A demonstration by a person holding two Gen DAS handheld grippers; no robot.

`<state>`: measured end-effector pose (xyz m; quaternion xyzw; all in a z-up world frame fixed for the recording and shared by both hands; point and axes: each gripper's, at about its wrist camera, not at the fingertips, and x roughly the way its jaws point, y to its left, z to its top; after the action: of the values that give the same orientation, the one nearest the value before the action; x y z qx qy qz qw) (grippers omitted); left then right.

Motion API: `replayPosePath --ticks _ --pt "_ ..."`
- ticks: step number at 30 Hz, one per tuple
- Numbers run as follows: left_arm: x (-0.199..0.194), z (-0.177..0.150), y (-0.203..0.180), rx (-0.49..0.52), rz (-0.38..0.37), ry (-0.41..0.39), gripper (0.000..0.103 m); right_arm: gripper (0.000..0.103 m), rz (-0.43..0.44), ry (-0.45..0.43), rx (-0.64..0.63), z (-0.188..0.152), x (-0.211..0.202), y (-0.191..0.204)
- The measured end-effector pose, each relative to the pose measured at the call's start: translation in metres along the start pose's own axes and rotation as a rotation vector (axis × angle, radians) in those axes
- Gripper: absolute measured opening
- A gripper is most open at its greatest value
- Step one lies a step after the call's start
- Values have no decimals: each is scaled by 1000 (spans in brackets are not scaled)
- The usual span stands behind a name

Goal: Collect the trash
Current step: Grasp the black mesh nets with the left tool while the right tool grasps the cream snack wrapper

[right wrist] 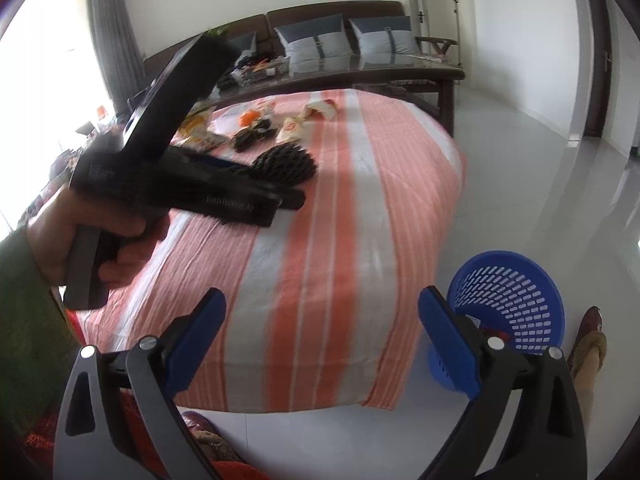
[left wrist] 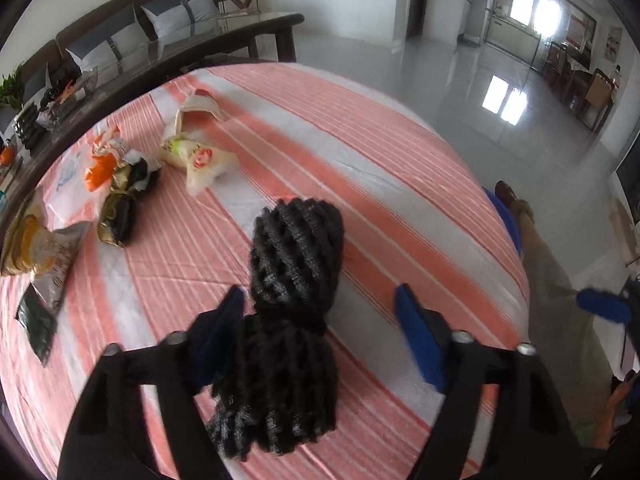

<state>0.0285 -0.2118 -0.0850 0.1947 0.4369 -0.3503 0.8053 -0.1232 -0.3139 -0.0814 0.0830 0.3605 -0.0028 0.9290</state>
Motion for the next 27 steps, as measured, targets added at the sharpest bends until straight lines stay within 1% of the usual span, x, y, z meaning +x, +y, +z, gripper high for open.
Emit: replayPosePath --ticks 2,3,4,6,7,9,13,15,17,19,20,23,25,27 --pt "0 -3 1 -6 8 -15 58 94 -12 -6 4 4 0 -5" --pt "-1 -4 3 -17 3 -23 44 94 -21 -9 4 7 0 -8" --pt "-4 -5 8 -40 1 -32 39 94 -27 -10 4 10 1 -10" --pt "-14 -12 18 -96 -14 -55 37 94 -38 -10 4 16 3 -15" --pt "-20 -15 22 -119 -12 -67 37 94 -41 -11 2 20 5 -17" --pt "-38 -31 37 -203 -1 -101 37 94 -44 -23 -10 31 9 -20" --pt "-63 -61 66 -362 65 -136 37 94 -45 -30 -76 64 33 -16" --pt "-72 -75 79 -419 102 -159 37 94 -15 -4 -123 88 56 -6" --pt "-74 -84 87 -450 120 -169 37 94 36 46 -162 112 83 6" --pt "-72 -93 93 -483 124 -172 37 94 56 96 -189 138 113 21" --pt "-70 -98 96 -495 123 -169 37 94 72 135 -196 153 132 28" --pt "-66 -104 101 -512 105 -177 37 85 50 187 -215 174 164 42" --pt "-67 -100 100 -494 116 -180 37 73 39 220 -224 183 184 50" --pt "-66 -101 98 -483 124 -180 37 70 30 251 -229 189 200 57"
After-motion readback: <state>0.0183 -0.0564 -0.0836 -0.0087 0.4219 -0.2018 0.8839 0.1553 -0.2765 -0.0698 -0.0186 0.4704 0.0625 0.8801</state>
